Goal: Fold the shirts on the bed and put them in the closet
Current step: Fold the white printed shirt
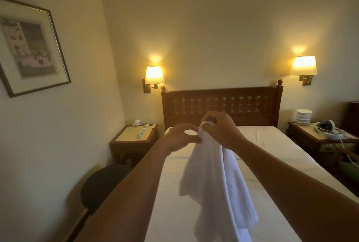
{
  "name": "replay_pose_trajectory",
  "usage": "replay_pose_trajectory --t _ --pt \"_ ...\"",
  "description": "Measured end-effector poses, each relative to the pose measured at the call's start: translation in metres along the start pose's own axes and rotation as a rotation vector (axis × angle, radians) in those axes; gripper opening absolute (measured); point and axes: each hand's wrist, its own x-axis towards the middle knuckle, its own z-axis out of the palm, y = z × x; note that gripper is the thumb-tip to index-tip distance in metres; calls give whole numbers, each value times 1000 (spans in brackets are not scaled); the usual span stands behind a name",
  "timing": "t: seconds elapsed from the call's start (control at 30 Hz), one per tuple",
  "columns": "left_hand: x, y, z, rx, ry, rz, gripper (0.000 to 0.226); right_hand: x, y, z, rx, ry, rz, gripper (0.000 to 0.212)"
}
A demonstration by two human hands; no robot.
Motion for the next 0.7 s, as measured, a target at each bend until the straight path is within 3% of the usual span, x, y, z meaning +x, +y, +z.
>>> replay_pose_trajectory --t 0.1,0.27,0.5,0.6,0.7 --pt "-1 -1 16 -86 89 53 10 -8 11 -14 -101 18 -49 13" --pt "3 12 33 -254 131 56 12 -25 37 -33 -209 41 -55 13" --pt "-3 37 54 -305 149 154 11 -29 63 -59 -434 121 -123 12" --pt "-12 47 55 -302 173 178 10 -33 78 -72 -489 86 -56 9" --pt "-23 50 56 -344 198 159 9 -59 104 -76 -519 -18 127 16"
